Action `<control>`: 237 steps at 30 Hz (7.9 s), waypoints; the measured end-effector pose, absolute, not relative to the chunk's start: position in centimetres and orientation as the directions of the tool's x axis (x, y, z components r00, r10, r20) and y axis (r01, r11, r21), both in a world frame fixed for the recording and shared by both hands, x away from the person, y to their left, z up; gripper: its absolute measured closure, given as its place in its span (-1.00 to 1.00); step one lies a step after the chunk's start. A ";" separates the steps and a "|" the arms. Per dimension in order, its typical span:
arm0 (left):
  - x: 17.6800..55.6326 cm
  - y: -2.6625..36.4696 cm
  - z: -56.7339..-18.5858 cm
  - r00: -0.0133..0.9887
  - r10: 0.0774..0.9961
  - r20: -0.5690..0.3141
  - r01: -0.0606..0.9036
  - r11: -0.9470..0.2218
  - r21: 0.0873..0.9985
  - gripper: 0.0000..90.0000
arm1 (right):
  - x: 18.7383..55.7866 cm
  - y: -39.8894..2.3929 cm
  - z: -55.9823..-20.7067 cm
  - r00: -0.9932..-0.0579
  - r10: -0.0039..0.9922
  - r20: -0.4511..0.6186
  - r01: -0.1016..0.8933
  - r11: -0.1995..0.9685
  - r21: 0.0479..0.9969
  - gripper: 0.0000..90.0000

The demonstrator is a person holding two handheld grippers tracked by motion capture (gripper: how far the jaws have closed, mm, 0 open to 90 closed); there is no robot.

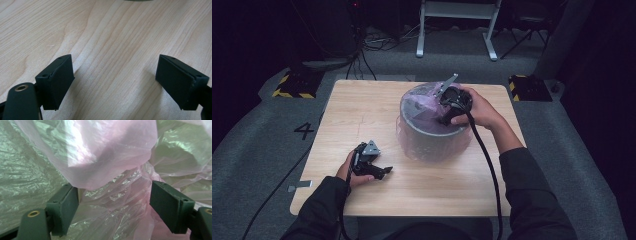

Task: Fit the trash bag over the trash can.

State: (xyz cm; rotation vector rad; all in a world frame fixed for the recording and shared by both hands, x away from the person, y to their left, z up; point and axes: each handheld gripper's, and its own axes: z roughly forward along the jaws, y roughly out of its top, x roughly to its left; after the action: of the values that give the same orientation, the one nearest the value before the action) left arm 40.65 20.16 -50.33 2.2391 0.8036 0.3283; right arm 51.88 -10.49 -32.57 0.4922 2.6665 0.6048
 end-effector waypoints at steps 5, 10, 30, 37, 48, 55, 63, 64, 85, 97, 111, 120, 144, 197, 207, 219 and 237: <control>40.6 20.1 -50.3 0.772 0.635 -0.006 0.452 -0.542 0.709 -0.67 | 51.8 -10.7 -32.5 -0.861 0.439 -0.258 0.267 0.820 0.507 -0.47; 40.6 20.1 -50.3 0.772 0.635 -0.007 0.452 -0.542 0.709 -0.67 | 51.8 -10.8 -32.4 -0.851 0.453 -0.265 0.272 0.813 0.515 -0.47; 40.6 20.1 -50.3 0.772 0.636 -0.007 0.452 -0.541 0.709 -0.67 | 51.8 -11.2 -32.0 -0.829 0.494 -0.263 0.263 0.759 0.595 -0.51; 40.6 20.1 -50.3 0.772 0.636 -0.007 0.452 -0.541 0.709 -0.67 | 51.9 -11.6 -31.7 -0.819 0.515 -0.254 0.273 0.738 0.616 -0.49; 40.6 20.1 -50.3 0.772 0.636 -0.007 0.452 -0.541 0.709 -0.67 | 52.3 -12.1 -30.9 -0.797 0.558 -0.234 0.276 0.679 0.680 -0.42; 40.6 20.1 -50.3 0.772 0.635 -0.006 0.452 -0.542 0.709 -0.67 | 52.0 -12.7 -30.6 -0.809 0.554 -0.196 0.249 0.626 0.739 -0.46; 40.6 20.1 -50.3 0.771 0.636 -0.007 0.452 -0.540 0.709 -0.67 | 51.7 -13.4 -30.6 -0.814 0.552 -0.182 0.247 0.612 0.751 -0.48; 40.6 20.1 -50.3 0.771 0.636 -0.008 0.453 -0.540 0.710 -0.67 | 51.7 -13.4 -30.7 -0.816 0.550 -0.180 0.246 0.611 0.752 -0.48; 40.6 20.1 -50.3 0.772 0.636 -0.007 0.452 -0.540 0.710 -0.67 | 50.1 -14.3 -30.9 -0.828 0.538 -0.157 0.184 0.527 0.830 -0.44; 40.6 20.1 -50.3 0.772 0.635 -0.007 0.452 -0.541 0.709 -0.67 | 49.1 -14.9 -30.5 -0.827 0.539 -0.159 0.158 0.495 0.854 -0.51; 40.6 20.1 -50.3 0.772 0.636 -0.006 0.451 -0.541 0.709 -0.67 | 47.8 -16.2 -30.5 -0.817 0.555 -0.155 0.150 0.465 0.873 -0.56; 40.6 20.1 -50.3 0.772 0.635 -0.007 0.452 -0.541 0.709 -0.67 | 47.0 -17.0 -30.4 -0.800 0.578 -0.161 0.149 0.451 0.880 -0.65; 40.6 20.1 -50.3 0.771 0.636 -0.007 0.452 -0.540 0.710 -0.67 | 44.9 -18.5 -31.2 -0.805 0.561 -0.195 0.123 0.479 0.869 -0.64; 40.6 20.1 -50.4 0.771 0.636 -0.009 0.453 -0.540 0.710 -0.67 | 41.3 -22.0 -35.2 -0.770 0.570 -0.289 0.148 0.599 0.787 -0.64; 40.6 20.1 -50.3 0.772 0.636 -0.006 0.452 -0.541 0.710 -0.67 | 41.5 -22.4 -37.2 -0.766 0.575 -0.287 0.188 0.627 0.756 -0.64; 40.6 20.1 -50.3 0.772 0.636 -0.007 0.452 -0.541 0.709 -0.67 | 41.7 -23.1 -39.7 -0.762 0.586 -0.277 0.240 0.652 0.720 -0.63; 40.6 20.1 -50.4 0.771 0.636 -0.008 0.453 -0.540 0.710 -0.67 | 41.8 -24.1 -43.2 -0.763 0.600 -0.242 0.310 0.667 0.678 -0.63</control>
State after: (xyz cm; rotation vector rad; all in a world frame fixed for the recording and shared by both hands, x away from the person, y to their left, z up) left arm 40.63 20.13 -50.35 2.2352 0.8072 0.3261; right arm 41.79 -24.11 -43.22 0.7083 2.4323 0.8726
